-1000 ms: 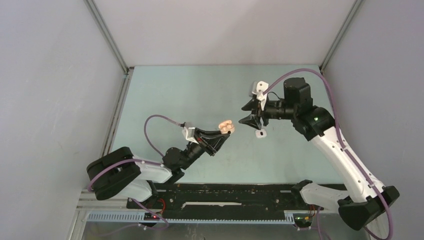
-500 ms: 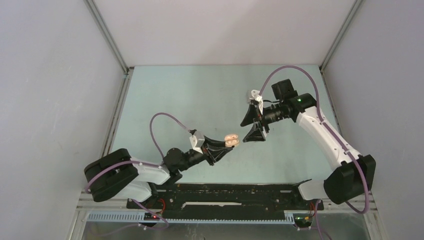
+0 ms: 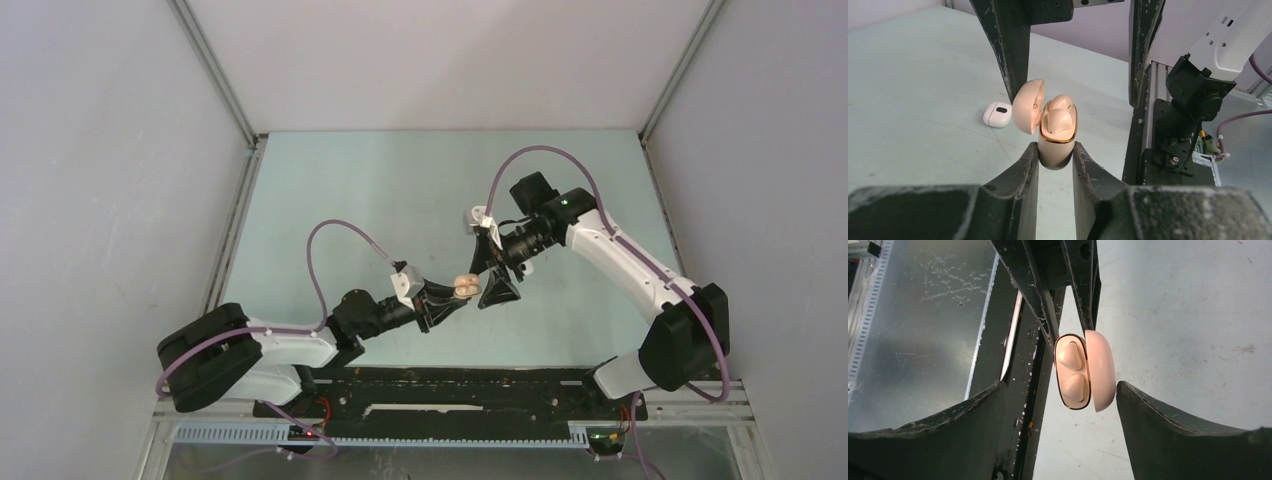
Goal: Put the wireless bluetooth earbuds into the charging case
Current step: Close the charging case, then place the charging case at the center of the board.
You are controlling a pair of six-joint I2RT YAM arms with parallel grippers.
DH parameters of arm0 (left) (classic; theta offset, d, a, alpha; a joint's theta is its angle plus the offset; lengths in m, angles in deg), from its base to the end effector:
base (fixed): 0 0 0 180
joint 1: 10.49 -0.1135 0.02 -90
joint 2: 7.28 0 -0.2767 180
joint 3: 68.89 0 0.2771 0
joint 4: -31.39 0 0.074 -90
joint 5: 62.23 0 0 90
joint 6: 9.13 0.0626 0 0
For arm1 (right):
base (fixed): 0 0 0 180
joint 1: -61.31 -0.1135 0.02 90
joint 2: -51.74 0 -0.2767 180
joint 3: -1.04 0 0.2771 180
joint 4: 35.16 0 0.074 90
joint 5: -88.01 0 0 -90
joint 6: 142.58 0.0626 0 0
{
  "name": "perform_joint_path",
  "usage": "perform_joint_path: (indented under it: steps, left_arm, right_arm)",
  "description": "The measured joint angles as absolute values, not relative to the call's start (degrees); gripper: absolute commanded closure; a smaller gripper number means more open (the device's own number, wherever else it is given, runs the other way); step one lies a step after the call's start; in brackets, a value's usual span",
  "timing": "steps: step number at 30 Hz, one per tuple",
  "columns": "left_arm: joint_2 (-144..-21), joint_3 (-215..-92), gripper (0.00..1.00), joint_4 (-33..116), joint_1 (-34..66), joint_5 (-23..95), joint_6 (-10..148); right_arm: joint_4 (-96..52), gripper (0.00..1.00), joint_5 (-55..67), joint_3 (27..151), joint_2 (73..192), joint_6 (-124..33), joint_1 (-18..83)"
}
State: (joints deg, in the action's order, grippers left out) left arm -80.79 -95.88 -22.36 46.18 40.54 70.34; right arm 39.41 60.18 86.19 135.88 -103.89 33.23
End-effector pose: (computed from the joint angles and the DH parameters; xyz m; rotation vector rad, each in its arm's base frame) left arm 0.1347 -0.2299 0.1947 0.7811 1.3363 -1.1075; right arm 0.2369 0.1891 0.2946 -1.6519 1.6709 1.3142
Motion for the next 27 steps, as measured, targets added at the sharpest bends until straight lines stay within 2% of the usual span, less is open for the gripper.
perform_joint_path:
  steps: [10,14,18,20,24,25,27]
  left_arm:
    - [-84.2,-96.0,1.00,-24.9,46.0,39.9,65.3]
    - [-84.7,-97.0,1.00,-24.7,45.7,39.4,63.7]
    - [-84.9,-98.1,1.00,-24.5,45.3,39.3,62.8]
    - [-85.1,-98.2,1.00,-24.5,45.2,39.3,62.7]
    - [-86.4,-98.9,1.00,-24.5,45.2,39.4,62.1]
    - [-86.8,-99.1,1.00,-24.5,45.2,39.4,61.8]
    - [-87.5,-99.7,1.00,-24.0,45.2,38.9,60.7]
  right_arm:
    - [39.4,0.18,55.7,86.2,135.0,-103.8,31.1]
    - [39.4,0.18,54.3,86.2,130.9,-103.8,31.7]
    - [37.7,0.18,53.9,86.1,124.0,-101.1,38.7]
    - [32.2,0.18,52.8,85.0,120.6,-96.3,44.1]
    - [22.3,0.14,49.2,81.3,119.2,-87.0,48.9]
    - [20.3,0.03,48.2,80.5,120.1,-84.6,49.1]
    - [17.3,0.00,45.7,79.6,123.1,-80.5,49.1]
